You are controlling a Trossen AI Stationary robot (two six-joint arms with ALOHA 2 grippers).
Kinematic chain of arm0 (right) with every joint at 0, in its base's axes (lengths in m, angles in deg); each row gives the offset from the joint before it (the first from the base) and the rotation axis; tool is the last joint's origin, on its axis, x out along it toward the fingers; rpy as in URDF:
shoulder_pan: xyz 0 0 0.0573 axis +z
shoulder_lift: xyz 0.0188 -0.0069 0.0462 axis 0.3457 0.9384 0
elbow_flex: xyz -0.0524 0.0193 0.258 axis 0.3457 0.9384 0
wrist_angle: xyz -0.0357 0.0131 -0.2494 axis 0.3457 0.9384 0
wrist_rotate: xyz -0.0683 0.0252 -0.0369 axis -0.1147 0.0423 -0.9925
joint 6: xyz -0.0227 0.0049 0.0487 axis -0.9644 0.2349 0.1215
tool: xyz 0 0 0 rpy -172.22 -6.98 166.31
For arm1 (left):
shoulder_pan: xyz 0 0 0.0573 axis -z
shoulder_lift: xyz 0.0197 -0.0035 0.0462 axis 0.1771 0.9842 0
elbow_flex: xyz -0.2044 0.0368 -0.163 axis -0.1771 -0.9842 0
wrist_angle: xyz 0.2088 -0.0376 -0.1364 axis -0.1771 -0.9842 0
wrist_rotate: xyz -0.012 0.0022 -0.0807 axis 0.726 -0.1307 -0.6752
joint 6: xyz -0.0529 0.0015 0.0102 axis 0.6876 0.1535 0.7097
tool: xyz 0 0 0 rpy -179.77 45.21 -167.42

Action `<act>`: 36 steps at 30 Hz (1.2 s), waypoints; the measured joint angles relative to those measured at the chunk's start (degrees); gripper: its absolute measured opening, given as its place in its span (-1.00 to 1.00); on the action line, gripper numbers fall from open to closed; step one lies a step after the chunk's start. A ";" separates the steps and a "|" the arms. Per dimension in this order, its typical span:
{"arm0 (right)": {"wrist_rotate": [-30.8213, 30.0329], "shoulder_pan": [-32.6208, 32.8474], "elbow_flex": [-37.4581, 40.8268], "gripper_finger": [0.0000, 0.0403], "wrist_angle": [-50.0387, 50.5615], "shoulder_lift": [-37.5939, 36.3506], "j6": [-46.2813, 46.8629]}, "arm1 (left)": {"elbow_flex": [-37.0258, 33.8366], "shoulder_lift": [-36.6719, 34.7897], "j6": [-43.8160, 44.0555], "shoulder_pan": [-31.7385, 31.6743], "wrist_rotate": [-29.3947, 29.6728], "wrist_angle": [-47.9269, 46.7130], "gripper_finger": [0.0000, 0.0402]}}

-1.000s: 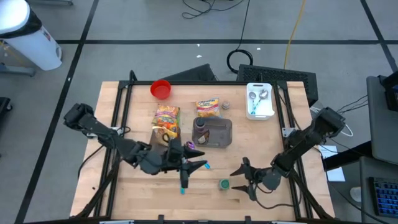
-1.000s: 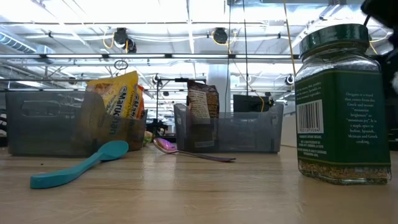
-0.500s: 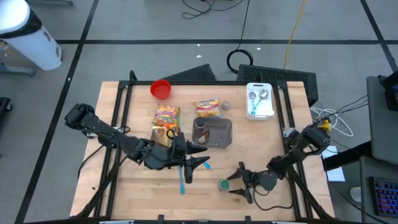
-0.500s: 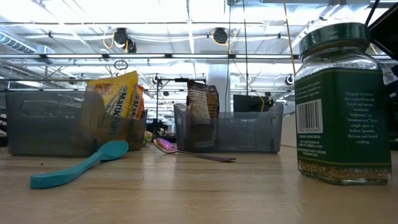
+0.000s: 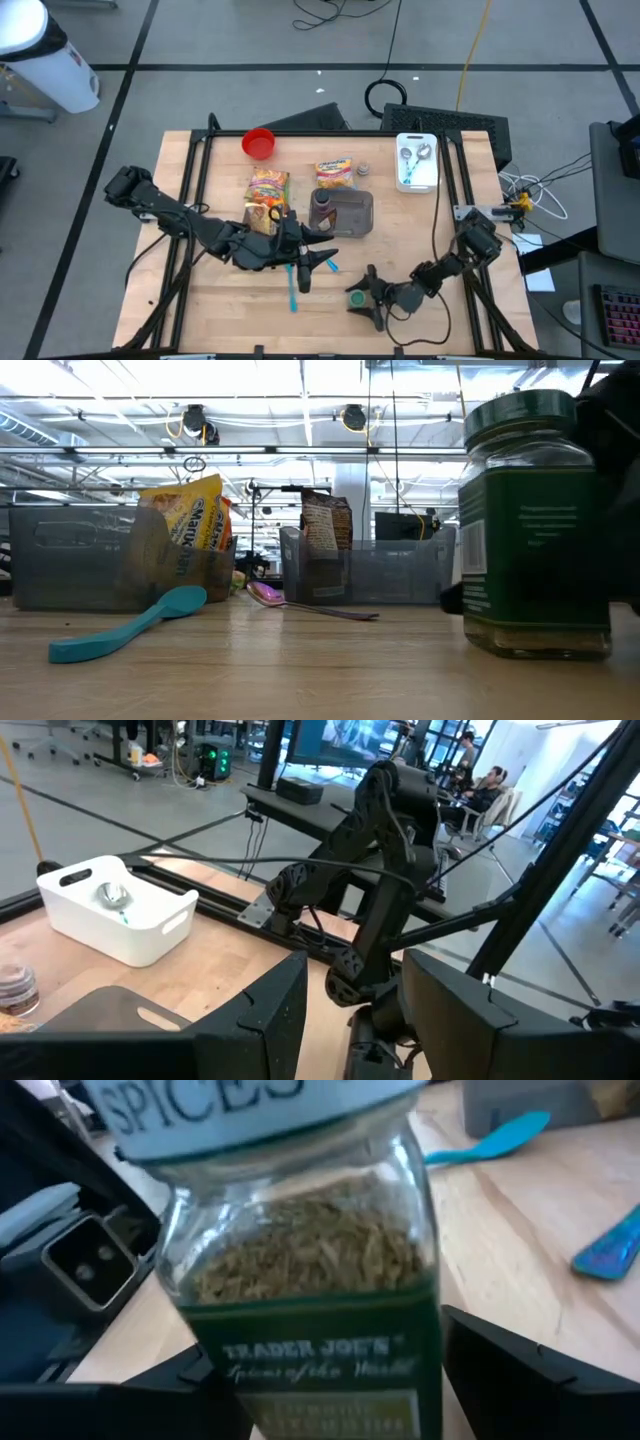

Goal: Pick & Place Food Item
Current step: Put the green spice bottle into the right black bin

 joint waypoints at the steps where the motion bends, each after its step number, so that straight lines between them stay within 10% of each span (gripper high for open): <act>1: 0.03 -0.30 -0.37 0.33 -0.59 0.43 -0.28 | 0.00 -0.01 0.22 0.00 0.00 -0.05 -0.13; 27: 0.14 0.16 -0.66 -0.03 3.81 -0.44 2.85 | -0.02 -0.06 1.67 -0.76 -4.53 -5.38 -0.13; 36: 5.07 -0.93 -0.65 -0.03 17.52 -14.70 4.53 | -0.09 -0.06 1.26 -1.49 -4.55 -7.67 -0.13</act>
